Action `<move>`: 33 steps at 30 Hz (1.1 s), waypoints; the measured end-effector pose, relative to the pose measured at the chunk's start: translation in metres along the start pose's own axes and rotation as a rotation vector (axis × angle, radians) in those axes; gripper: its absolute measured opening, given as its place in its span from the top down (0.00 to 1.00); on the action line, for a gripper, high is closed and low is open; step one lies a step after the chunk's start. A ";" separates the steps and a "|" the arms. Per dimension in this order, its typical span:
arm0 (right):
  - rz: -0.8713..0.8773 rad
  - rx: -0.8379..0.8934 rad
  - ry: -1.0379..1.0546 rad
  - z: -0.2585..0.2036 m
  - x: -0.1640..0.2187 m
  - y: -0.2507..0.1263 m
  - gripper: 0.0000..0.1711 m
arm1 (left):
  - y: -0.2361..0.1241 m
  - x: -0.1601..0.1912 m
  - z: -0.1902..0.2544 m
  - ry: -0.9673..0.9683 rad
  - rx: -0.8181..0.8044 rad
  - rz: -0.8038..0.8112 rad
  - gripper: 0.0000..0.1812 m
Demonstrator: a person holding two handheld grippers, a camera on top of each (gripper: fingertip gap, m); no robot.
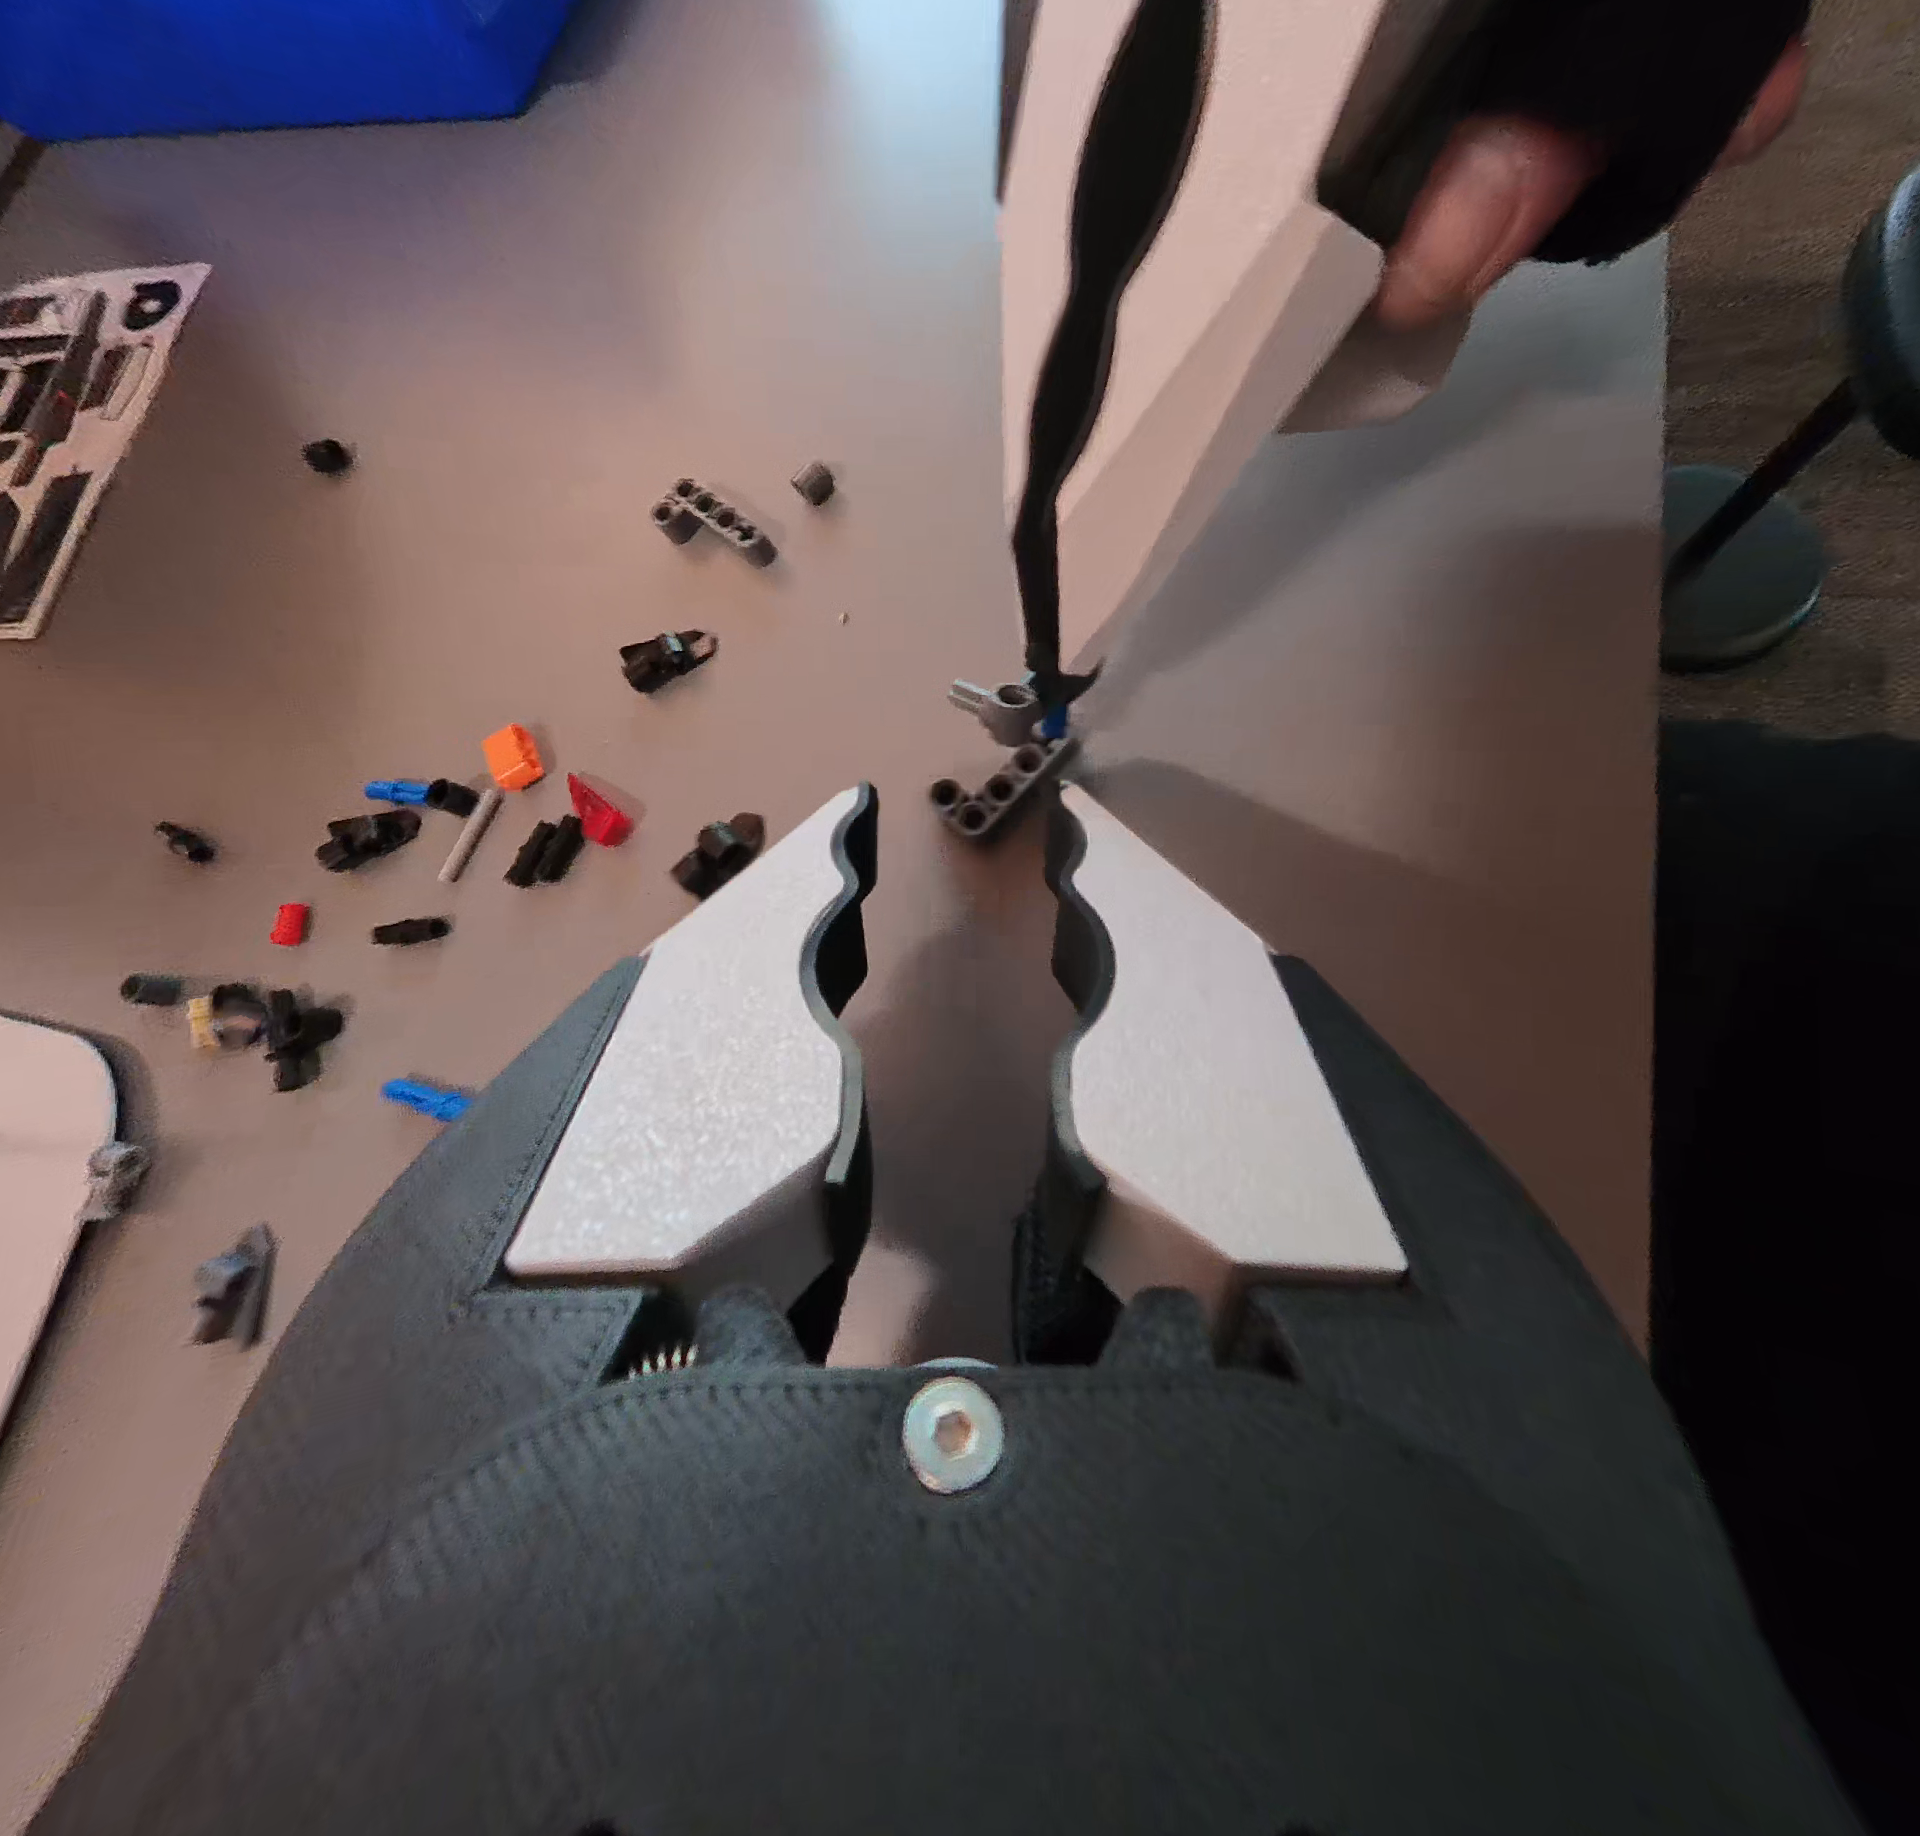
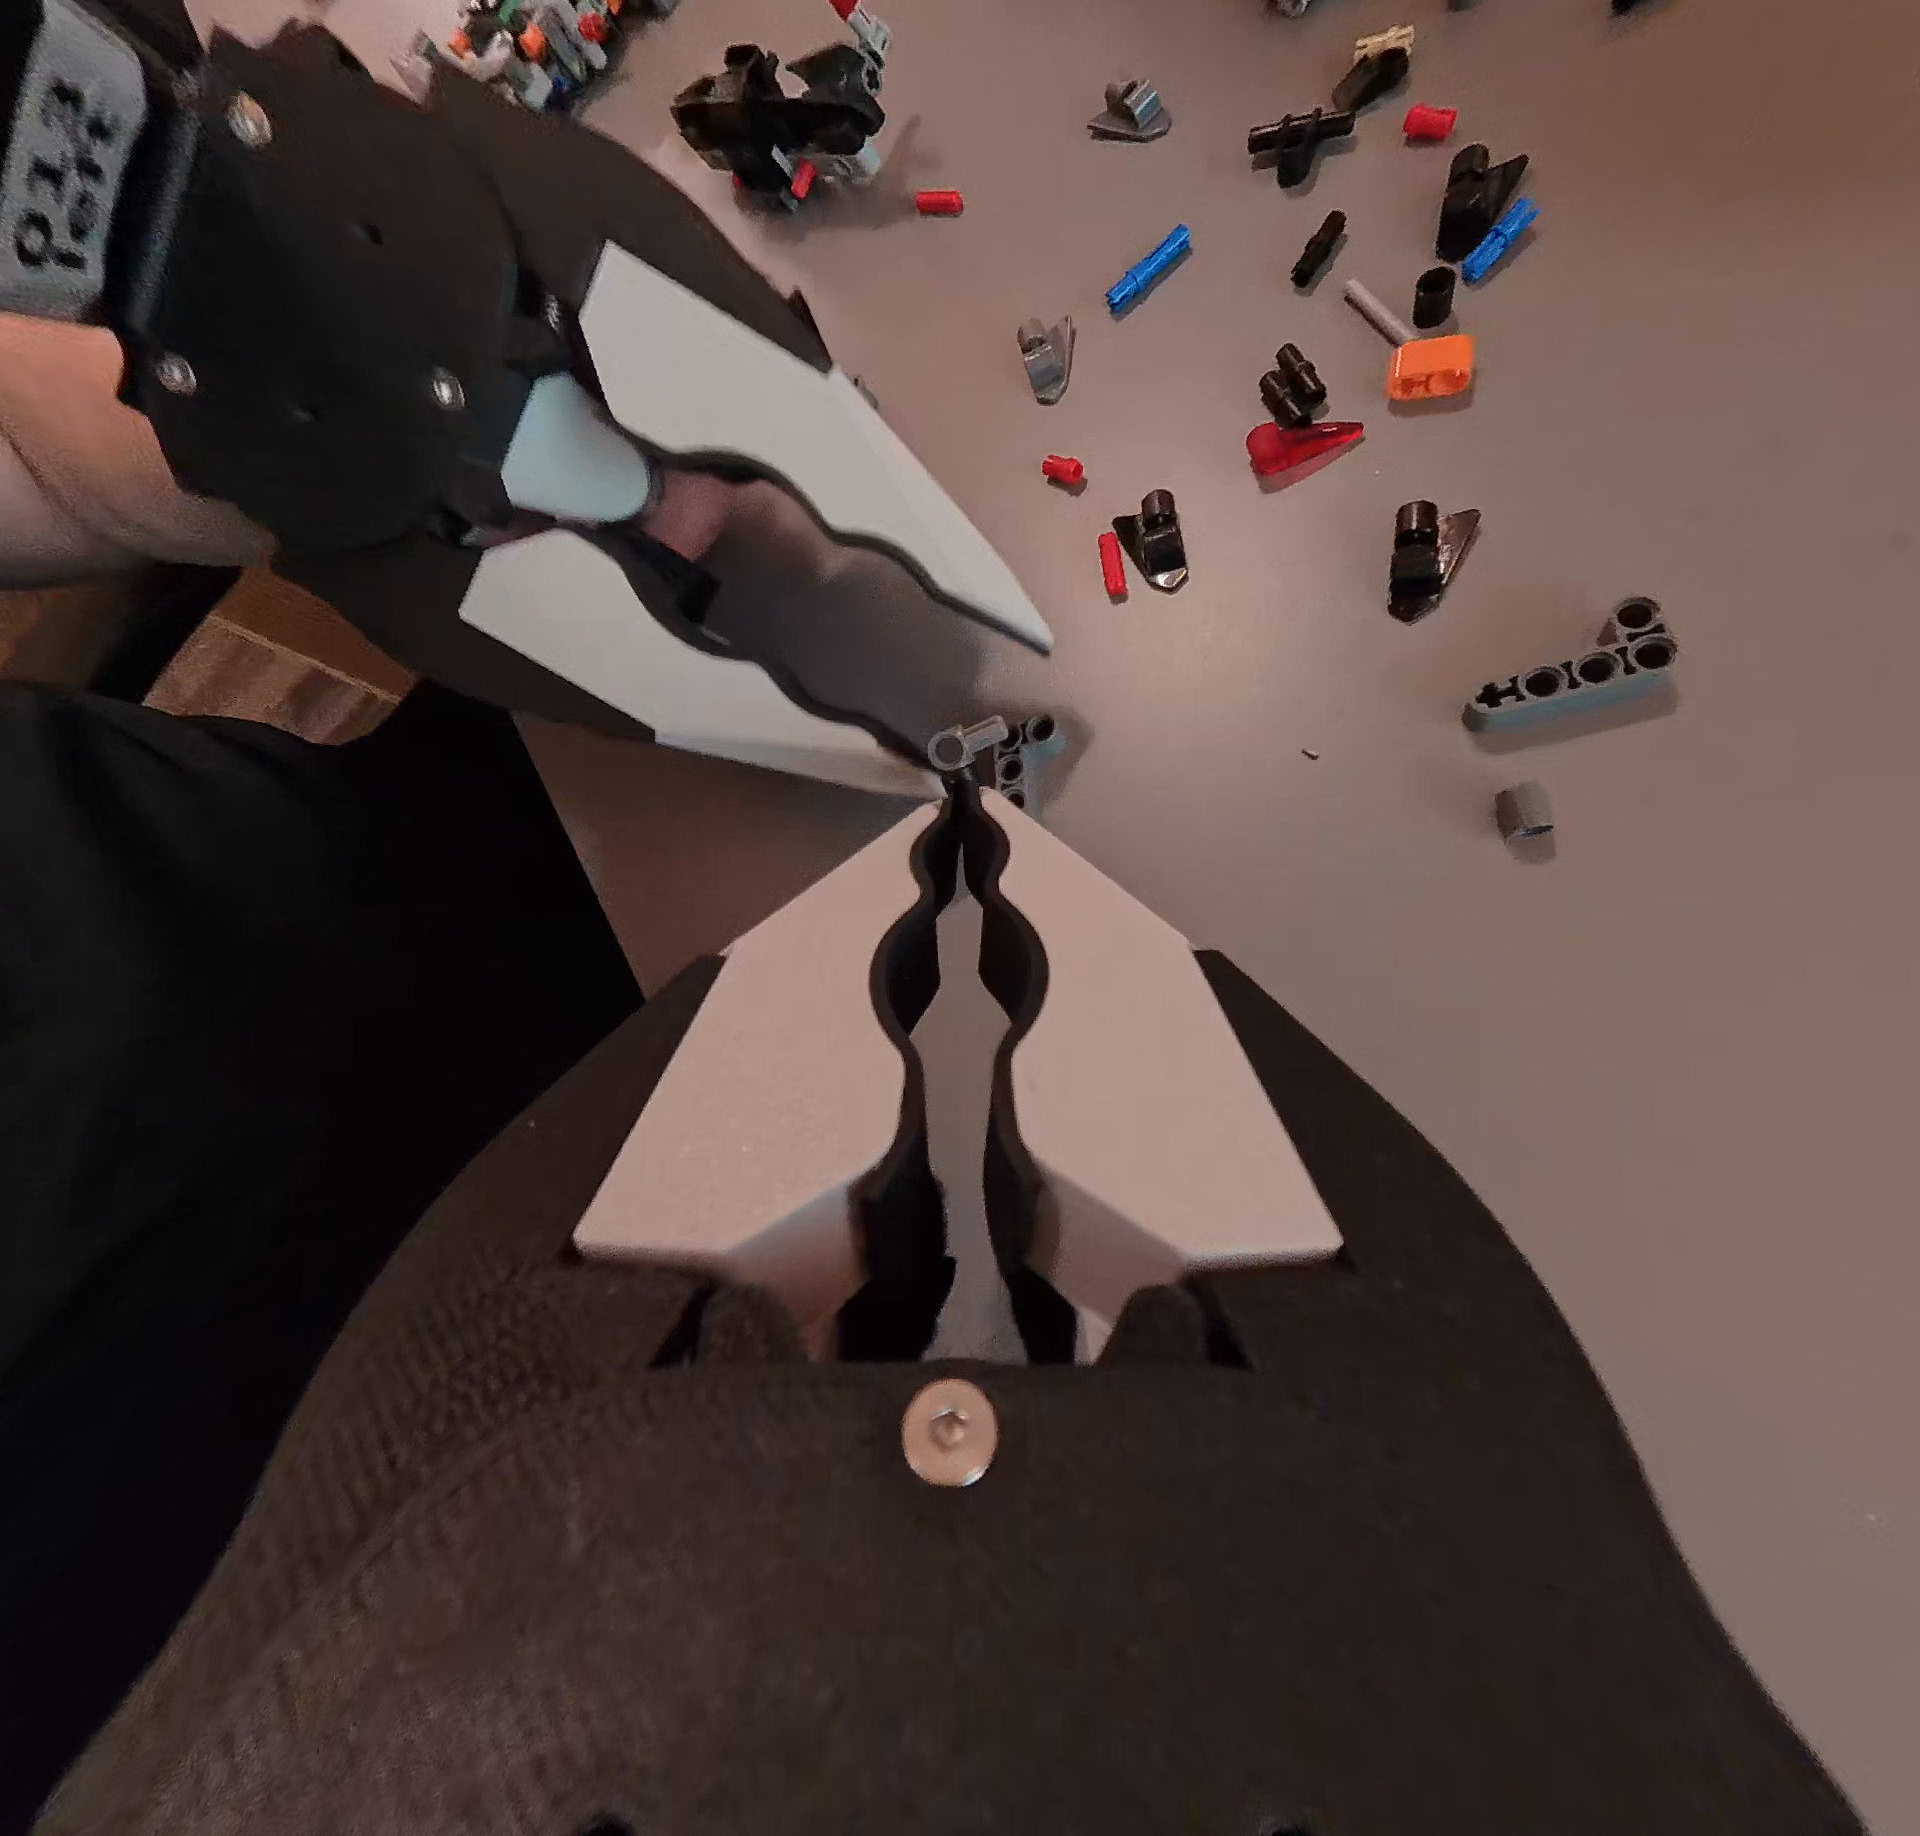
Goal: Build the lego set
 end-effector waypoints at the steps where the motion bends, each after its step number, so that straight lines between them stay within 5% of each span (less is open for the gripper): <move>1: -0.006 0.000 0.000 0.000 -0.001 0.001 1.00 | -0.002 -0.001 -0.004 0.004 0.005 0.015 0.84; 14: -0.087 0.044 0.026 0.005 -0.004 0.009 1.00 | -0.003 -0.007 -0.008 0.258 0.153 0.053 0.86; 33: -0.137 0.088 0.025 0.003 -0.007 0.011 1.00 | 0.007 0.007 -0.002 0.194 0.160 -0.002 0.92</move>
Point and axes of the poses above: each gripper's, where its closed fingertips meet, y out along the fingers, x out of its underside, z = x × y across the jaws, the point moved 5 cm from there along -y, back along the fingers, and after that the axes turned 9 degrees about -x, right-handed, at the moved point
